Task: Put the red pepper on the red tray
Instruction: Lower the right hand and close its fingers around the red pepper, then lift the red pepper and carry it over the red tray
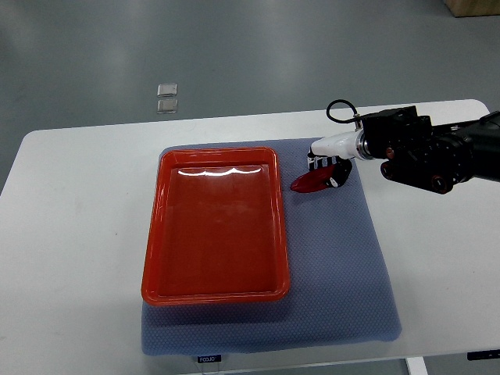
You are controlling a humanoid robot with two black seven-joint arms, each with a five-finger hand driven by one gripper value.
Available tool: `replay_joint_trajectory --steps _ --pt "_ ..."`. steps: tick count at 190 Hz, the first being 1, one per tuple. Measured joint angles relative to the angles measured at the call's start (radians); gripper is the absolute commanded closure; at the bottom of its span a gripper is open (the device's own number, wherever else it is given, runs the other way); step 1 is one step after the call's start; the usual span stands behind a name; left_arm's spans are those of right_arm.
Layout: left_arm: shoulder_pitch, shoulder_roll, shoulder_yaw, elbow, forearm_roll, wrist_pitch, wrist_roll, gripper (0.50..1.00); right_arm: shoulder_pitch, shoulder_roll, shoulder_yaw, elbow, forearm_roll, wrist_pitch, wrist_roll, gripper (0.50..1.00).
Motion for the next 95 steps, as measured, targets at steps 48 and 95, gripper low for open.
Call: replay_joint_trajectory --steps 48,95 --pt "0.000 0.000 0.000 0.000 0.000 0.000 0.000 0.500 0.043 -0.013 0.003 0.000 0.005 0.001 0.003 1.000" --pt "0.000 0.000 0.000 0.000 0.000 0.000 0.000 0.500 0.127 0.005 0.015 0.003 0.016 -0.011 0.013 1.000"
